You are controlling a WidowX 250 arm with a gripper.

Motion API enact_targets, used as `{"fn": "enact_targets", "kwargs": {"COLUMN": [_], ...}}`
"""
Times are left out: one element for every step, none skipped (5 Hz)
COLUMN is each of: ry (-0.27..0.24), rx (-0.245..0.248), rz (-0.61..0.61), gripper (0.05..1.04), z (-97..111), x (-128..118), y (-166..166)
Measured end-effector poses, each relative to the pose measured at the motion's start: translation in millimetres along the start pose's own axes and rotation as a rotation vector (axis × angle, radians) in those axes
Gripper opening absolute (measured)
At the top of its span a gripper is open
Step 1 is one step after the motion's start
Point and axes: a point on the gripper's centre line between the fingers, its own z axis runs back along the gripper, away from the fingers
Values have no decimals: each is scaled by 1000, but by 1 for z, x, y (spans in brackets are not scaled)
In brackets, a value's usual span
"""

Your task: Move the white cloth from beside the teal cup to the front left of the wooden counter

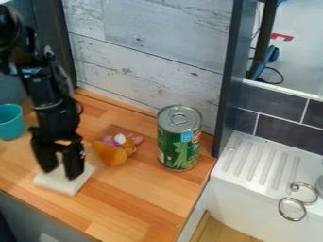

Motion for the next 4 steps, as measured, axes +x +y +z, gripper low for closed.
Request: {"fn": "enact_targets", "kwargs": {"ry": [8,-3,-63,-206], "rx": [30,33,52,129], "rz": [32,72,64,48], "gripper": [1004,1002,1002,1002], "z": [9,12,32,88], "x": [-12,-16,-9,-10], "y": [4,17,22,16]}}
